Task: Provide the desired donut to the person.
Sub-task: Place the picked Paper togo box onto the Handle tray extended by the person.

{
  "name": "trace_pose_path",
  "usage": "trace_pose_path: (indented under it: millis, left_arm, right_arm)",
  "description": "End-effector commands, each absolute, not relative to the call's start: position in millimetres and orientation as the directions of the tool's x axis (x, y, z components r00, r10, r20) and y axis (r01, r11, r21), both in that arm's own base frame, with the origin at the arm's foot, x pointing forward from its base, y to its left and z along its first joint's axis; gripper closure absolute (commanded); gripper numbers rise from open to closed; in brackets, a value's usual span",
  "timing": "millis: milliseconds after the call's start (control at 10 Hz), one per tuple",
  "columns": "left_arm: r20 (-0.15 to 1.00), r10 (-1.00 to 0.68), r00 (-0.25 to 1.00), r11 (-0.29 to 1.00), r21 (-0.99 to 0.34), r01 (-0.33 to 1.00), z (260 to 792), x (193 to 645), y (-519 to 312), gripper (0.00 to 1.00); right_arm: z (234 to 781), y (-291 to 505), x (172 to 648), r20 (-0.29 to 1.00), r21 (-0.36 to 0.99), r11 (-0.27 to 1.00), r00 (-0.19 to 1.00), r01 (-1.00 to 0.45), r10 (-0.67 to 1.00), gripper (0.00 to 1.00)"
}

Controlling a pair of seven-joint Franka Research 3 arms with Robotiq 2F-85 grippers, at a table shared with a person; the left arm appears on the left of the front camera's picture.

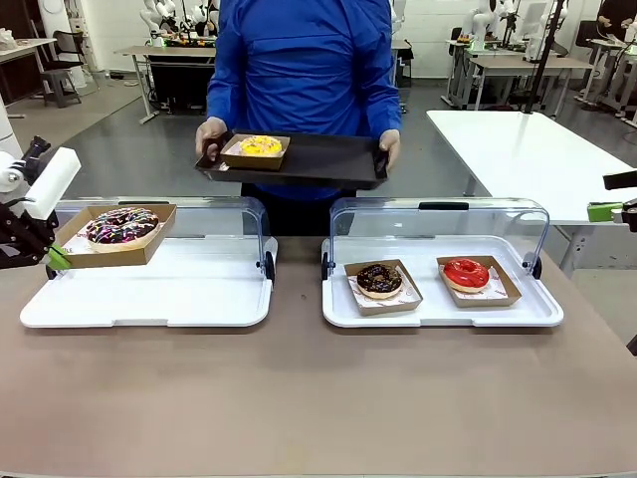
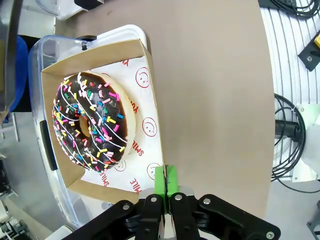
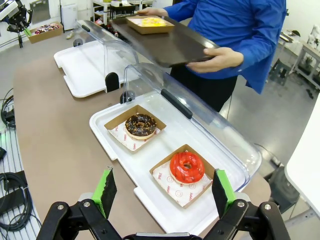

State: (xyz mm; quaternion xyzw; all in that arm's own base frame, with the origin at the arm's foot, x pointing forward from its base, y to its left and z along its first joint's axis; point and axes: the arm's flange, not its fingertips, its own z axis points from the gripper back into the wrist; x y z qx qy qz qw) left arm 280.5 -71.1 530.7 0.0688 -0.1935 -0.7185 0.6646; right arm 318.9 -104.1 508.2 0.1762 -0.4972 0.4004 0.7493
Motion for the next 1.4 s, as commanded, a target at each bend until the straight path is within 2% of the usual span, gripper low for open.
trace_pose_path:
  millis: [0, 1300]
  left_arm:
    - [0.168, -0.981, -0.101, -0.030, 0.382, 0.924, 530.6, 284.5, -72.6, 1.00]
    - [0.168, -0.981, -0.101, -0.030, 0.382, 0.924, 530.6, 284.5, -72.6, 1.00]
  right_arm:
    - [505.5, -103.5, 323.0, 0.901, -0.143, 0.616, 0.156, -0.775, 0.405, 0.00]
    - [505.5, -103.5, 323.0, 0.901, -0.143, 0.616, 0.156, -0.775, 0.405, 0.00]
